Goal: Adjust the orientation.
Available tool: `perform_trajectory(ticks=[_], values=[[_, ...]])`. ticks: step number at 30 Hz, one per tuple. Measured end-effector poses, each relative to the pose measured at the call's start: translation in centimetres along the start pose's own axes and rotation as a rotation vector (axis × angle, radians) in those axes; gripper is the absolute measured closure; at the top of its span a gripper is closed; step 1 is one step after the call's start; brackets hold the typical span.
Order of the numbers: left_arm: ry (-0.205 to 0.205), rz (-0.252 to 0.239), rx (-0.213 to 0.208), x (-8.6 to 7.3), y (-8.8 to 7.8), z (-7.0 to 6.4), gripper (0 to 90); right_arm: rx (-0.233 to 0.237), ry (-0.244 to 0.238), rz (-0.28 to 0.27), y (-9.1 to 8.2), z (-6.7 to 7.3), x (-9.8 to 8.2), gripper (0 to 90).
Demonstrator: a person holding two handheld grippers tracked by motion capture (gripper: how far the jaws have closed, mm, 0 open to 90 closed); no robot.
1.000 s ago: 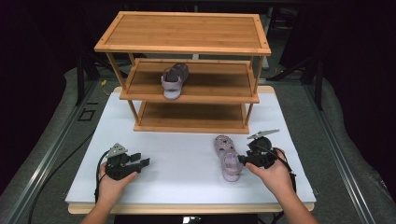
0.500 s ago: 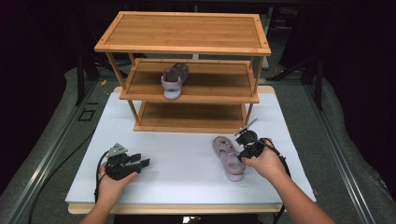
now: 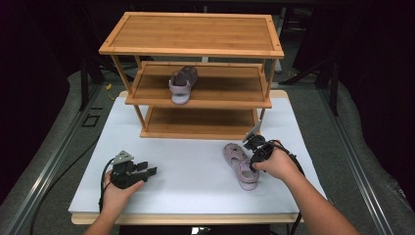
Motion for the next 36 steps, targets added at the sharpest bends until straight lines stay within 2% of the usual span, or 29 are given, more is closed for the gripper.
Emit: perform_trajectory(ticks=[6, 12, 16, 19, 21, 23, 24, 25, 26, 30, 33, 35, 36], values=[[-0.004, 0.003, 0.002, -0.1, 0.0, 0.1, 47.4, 0.024, 0.012, 0.013, 0.2, 0.0, 0.0, 80.8], [-0.004, 0.002, 0.002, -0.1, 0.0, 0.1, 47.4, 0.013, 0.000, 0.009, 0.1, 0.2, 0.0, 82.1], [-0.008, -0.001, 0.004, -0.1, 0.0, 0.2, 47.4, 0.030, -0.003, -0.005, -0.1, 0.4, -0.1, 82.5], [-0.012, -0.002, 0.005, -0.1, -0.1, 0.2, 47.4, 0.068, -0.015, -0.036, -0.5, 0.5, -0.3, 82.8], [-0.013, -0.003, 0.007, -0.1, -0.2, 0.2, 47.4, 0.074, -0.016, -0.045, -0.6, 0.6, -0.4, 82.8], [-0.013, -0.003, 0.008, -0.1, -0.2, 0.3, 47.4, 0.062, -0.026, -0.088, -1.1, 0.7, -0.6, 83.0], [-0.013, -0.003, 0.008, -0.1, -0.2, 0.3, 47.4, 0.062, -0.026, -0.088, -1.1, 0.7, -0.6, 83.0], [-0.014, -0.006, 0.008, -0.1, -0.2, 0.3, 47.5, 0.095, -0.026, -0.126, -1.4, 0.9, -0.7, 83.0], [-0.014, -0.007, 0.008, -0.1, -0.2, 0.3, 47.5, 0.095, -0.026, -0.126, -1.4, 0.9, -0.7, 83.0], [-0.017, -0.012, 0.011, -0.1, -0.3, 0.4, 47.5, 0.152, -0.013, -0.208, -1.9, 1.5, -1.1, 83.0], [-0.021, -0.017, 0.015, 0.0, -0.5, 0.5, 47.5, 0.127, -0.021, -0.275, -2.5, 1.9, -1.4, 83.0], [-0.028, -0.019, 0.020, 0.0, -0.6, 0.6, 47.5, 0.152, -0.016, -0.334, -3.0, 2.1, -1.6, 83.0], [-0.029, -0.021, 0.021, -0.1, -0.6, 0.7, 47.5, 0.193, 0.001, -0.364, -3.2, 2.1, -1.8, 83.0]])
Point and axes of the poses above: each handheld gripper's, and its own axes: y roughly forward along the jaws, x roughly out of its top, z roughly to its left, the point moved 4 cm from there along y, roughly forward along the jaws, and after that the axes turned 15 degrees about y, right-handed, at the moved point
